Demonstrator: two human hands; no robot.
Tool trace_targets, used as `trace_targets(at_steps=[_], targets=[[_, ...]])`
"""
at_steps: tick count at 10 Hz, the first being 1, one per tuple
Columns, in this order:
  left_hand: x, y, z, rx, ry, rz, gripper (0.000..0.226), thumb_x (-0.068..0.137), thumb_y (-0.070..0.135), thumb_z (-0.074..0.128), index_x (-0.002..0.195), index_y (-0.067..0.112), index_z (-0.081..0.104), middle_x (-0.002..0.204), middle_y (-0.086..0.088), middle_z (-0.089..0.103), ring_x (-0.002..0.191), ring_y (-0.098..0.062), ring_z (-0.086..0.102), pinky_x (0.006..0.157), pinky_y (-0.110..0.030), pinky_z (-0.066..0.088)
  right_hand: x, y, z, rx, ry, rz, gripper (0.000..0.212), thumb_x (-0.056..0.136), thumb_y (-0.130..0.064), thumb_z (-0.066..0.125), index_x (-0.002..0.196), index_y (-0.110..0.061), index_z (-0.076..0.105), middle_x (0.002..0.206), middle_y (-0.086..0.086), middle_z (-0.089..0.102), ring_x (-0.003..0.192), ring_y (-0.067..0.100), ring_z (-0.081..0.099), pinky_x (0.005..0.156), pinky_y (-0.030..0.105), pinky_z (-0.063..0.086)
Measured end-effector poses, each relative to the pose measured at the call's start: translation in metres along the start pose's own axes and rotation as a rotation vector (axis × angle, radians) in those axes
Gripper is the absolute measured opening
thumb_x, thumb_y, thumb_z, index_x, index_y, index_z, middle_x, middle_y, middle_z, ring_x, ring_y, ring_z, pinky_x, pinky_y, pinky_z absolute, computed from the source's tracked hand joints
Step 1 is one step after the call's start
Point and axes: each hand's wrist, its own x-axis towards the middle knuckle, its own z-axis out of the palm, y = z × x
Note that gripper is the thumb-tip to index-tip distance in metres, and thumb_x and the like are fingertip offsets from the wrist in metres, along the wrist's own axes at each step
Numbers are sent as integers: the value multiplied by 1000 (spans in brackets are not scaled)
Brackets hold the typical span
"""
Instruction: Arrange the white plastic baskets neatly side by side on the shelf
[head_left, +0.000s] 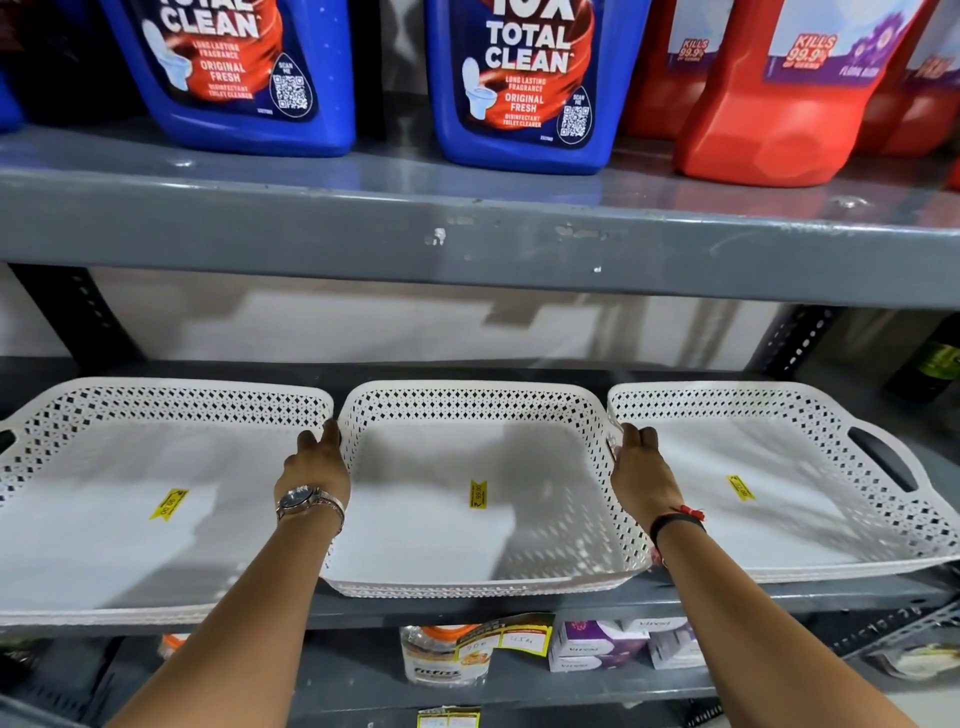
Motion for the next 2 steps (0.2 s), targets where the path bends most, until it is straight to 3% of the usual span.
trace_targets(at_steps=[1,2], targets=[[0,-1,-3,5,-47,7,56,96,7,32,149,15,15,144,-19,33,127,-39,45,102,-48,43,-1,-2,-2,-62,-27,-9,46,95,-6,34,140,1,24,140,19,33,118,38,50,91,44,47],[-1,-1,-7,11,26,27,53,99,24,29,149,10,14,148,-19,30,130,-38,40,103,-47,41,-4,-7,-7,-193,52,-24,54,99,-21,28,147,-1,10,149,15,27,134,31,33,106,41,36]])
